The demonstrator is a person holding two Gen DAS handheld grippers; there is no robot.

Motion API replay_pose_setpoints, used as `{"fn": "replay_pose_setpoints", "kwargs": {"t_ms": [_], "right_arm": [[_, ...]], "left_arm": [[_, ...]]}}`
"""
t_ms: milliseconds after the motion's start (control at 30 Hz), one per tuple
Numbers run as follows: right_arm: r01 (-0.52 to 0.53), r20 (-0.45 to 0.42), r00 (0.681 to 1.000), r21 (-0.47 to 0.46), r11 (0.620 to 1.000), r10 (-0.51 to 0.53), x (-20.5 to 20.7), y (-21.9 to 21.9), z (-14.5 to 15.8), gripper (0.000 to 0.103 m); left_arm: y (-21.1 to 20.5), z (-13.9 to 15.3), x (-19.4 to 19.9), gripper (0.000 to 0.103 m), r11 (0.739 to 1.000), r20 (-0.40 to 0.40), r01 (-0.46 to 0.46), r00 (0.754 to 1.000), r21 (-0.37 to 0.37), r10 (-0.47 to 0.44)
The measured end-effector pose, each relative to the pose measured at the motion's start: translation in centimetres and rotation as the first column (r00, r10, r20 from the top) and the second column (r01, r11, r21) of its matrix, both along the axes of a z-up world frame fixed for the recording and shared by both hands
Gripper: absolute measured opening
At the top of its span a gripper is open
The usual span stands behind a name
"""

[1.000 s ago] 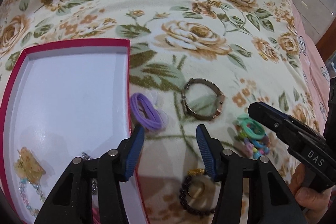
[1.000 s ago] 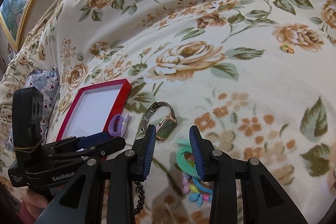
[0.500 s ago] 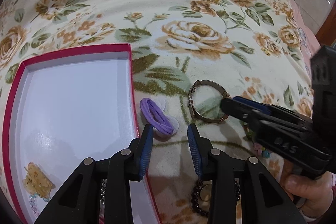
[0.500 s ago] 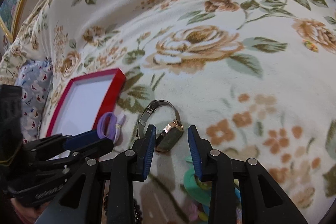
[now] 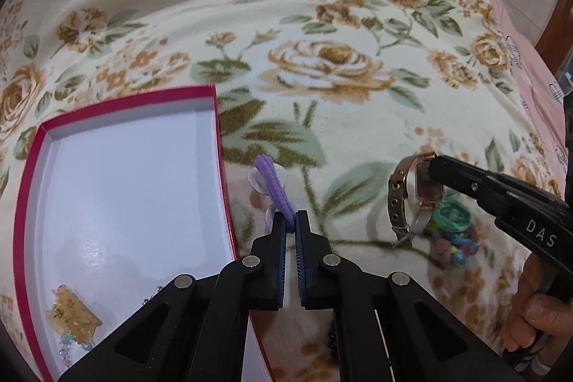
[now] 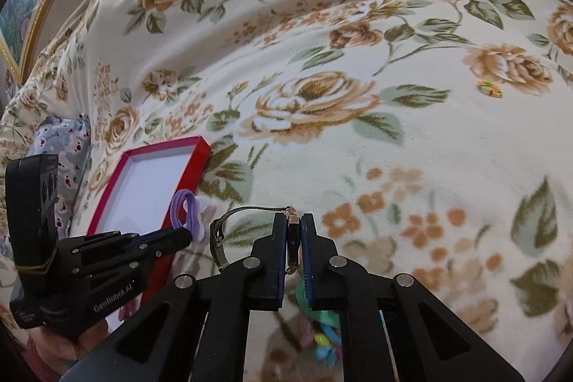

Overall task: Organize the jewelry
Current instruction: 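Carry the purple hair tie with the left tool toward the box while the right tool carries the watch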

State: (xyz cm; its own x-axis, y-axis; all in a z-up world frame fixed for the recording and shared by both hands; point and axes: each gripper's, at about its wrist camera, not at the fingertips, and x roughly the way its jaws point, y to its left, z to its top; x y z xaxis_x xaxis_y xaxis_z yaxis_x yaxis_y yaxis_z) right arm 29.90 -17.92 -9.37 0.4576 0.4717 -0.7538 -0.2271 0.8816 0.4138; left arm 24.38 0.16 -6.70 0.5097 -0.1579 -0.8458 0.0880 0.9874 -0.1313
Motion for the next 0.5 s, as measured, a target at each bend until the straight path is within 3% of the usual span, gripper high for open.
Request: {"fn": "replay_pose_setpoints", "kwargs": {"t_ms": [500], "right_arm": [[-0.033, 0.026, 0.999, 0.013, 0.999, 0.033, -2.9, 1.2, 2.1, 0.007]], "left_arm": [[4.0, 4.1, -5.9, 0.004, 0.999, 0.078, -0.027, 0.996, -0.044, 0.030]]}}
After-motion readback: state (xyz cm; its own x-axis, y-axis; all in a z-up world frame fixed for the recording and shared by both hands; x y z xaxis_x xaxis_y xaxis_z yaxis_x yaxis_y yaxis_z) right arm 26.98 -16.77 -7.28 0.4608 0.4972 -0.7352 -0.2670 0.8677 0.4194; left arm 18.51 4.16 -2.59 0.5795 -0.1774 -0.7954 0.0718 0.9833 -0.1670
